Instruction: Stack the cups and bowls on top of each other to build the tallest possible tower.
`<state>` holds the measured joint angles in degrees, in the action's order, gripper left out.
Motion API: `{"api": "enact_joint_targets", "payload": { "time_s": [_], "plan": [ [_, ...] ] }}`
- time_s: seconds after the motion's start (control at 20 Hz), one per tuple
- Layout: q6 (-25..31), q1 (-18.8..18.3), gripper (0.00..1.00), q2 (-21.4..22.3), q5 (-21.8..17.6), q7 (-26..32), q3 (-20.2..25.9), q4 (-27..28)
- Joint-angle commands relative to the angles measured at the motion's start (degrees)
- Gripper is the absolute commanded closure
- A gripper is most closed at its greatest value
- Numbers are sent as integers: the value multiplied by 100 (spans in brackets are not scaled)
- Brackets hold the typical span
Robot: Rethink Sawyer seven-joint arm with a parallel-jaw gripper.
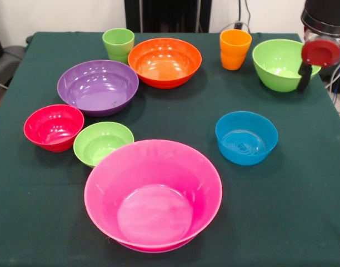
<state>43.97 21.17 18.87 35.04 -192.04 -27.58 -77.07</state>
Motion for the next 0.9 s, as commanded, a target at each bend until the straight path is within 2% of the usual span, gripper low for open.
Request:
{"api": "enact_joint_targets", "payload": {
  "time_s": [0.05,0.3,0.6,0.7,0.9],
  "plan": [
    [-308,235,0,-432,195,-1373,335,-457],
    [-374,263,0,-266,234,-1166,324,-708],
    [33,268,0,124,200,-1104,197,-803],
    [26,240,0,294,201,-989,202,-997],
    [-177,164,0,364,187,-791,277,-1229]
  ]
}}
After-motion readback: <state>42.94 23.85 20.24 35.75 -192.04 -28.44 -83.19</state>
